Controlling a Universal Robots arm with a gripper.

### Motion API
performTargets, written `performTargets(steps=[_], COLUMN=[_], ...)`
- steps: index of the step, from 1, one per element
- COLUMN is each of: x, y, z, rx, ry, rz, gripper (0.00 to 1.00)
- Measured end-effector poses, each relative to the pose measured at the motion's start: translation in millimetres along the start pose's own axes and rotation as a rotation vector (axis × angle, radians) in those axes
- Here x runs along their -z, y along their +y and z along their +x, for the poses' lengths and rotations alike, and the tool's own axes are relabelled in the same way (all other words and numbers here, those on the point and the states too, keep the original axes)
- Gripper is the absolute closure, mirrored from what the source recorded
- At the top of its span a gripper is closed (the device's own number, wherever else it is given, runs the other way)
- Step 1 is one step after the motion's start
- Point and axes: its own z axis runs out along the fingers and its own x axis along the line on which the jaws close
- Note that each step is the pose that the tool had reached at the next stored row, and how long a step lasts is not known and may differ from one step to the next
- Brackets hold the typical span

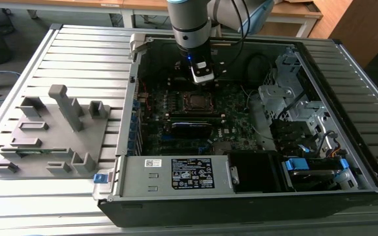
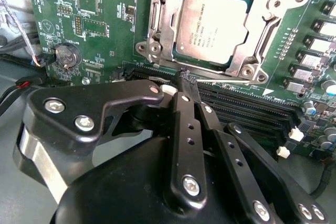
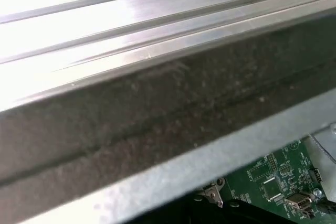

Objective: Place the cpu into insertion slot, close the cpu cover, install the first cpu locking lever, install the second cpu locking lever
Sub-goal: 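Install the first cpu locking lever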

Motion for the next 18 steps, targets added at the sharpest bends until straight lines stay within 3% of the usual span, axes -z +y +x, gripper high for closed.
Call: performTargets(steps=[6,18], x=[-0.1,-0.4], y=[0.4,0.1], z=[0.2,0.9], rx=[-0.002,-0.006], ry=[0.0023,0.0076], rz=[-0.0063,-0.0257], gripper=[0.9,0.9])
